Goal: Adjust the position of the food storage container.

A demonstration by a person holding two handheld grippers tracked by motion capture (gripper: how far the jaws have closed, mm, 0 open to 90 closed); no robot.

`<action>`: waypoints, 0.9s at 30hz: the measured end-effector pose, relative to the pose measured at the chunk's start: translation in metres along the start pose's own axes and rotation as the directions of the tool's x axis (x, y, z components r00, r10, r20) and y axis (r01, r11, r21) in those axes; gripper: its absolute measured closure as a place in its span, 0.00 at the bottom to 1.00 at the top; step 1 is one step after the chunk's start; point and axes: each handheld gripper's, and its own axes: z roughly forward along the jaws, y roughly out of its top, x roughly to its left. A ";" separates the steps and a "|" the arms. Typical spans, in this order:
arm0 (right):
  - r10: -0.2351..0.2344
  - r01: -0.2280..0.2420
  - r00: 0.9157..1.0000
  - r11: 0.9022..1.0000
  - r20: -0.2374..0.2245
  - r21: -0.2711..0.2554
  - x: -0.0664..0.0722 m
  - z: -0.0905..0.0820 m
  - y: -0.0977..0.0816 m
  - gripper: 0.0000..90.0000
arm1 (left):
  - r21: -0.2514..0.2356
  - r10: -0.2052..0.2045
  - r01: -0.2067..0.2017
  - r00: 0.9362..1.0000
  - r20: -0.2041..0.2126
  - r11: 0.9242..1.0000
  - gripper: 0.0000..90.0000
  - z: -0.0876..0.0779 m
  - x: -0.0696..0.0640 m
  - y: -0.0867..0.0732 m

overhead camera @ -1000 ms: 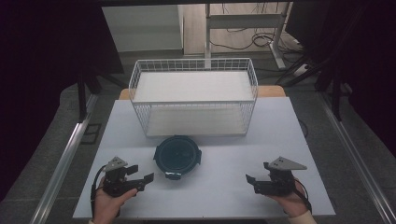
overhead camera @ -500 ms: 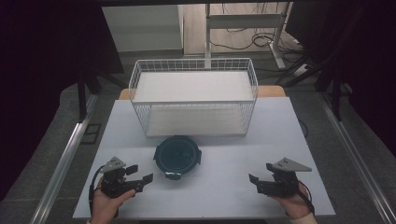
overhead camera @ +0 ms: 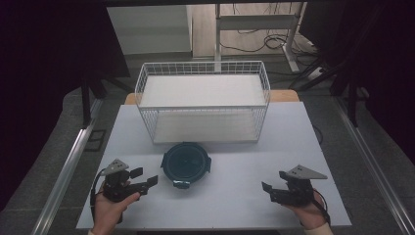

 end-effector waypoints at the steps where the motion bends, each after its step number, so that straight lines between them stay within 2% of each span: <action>1: 0.000 0.000 1.000 1.000 0.000 0.000 0.000 0.000 0.000 0.24 | 0.000 0.000 0.000 1.000 0.000 1.000 0.31 0.000 0.000 0.000; 5: 0.009 -0.009 1.000 1.000 0.001 -0.005 0.001 -0.001 0.002 0.24 | 0.003 0.002 -0.002 1.000 -0.007 1.000 0.33 -0.003 0.001 0.011; 7: 0.007 -0.007 1.000 1.000 0.003 -0.005 0.001 -0.001 0.002 0.24 | 0.005 0.004 -0.004 1.000 -0.009 1.000 0.35 -0.003 0.001 0.014; 9: 0.011 -0.011 1.000 1.000 0.009 -0.003 -0.001 -0.002 0.001 0.25 | 0.012 0.008 -0.007 1.000 -0.017 1.000 0.38 0.001 0.002 0.023; 13: 0.015 -0.015 1.000 1.000 0.009 0.003 -0.002 -0.002 0.000 0.25 | 0.034 0.018 -0.017 1.000 -0.020 0.999 0.41 0.006 0.002 0.032; 16: 0.013 -0.013 1.000 1.000 0.009 0.013 -0.003 -0.002 -0.001 0.25 | 0.070 0.039 -0.038 0.999 -0.017 0.997 0.43 0.013 0.001 0.042; 19: 0.009 -0.009 1.000 1.000 0.009 0.014 -0.003 -0.001 -0.001 0.25 | 0.084 0.054 -0.052 0.998 -0.020 0.995 0.45 0.017 0.000 0.048; 22: 0.015 -0.015 1.000 1.000 0.012 0.018 -0.004 0.001 -0.001 0.25 | 0.076 0.065 -0.062 0.997 -0.039 0.995 0.56 0.023 0.001 0.053; 23: 0.015 -0.015 1.000 1.000 0.012 0.018 -0.004 0.001 -0.001 0.25 | 0.078 0.066 -0.063 0.997 -0.045 0.995 0.56 0.024 0.001 0.054; 24: 0.016 -0.017 1.000 1.000 0.012 0.016 -0.004 0.001 0.000 0.25 | 0.091 0.077 -0.073 0.996 -0.049 0.993 0.64 0.029 0.003 0.056; 27: 0.014 -0.015 1.000 1.000 0.013 0.015 -0.003 0.001 0.000 0.25 | 0.107 0.081 -0.076 0.996 -0.043 0.991 0.80 0.032 0.006 0.059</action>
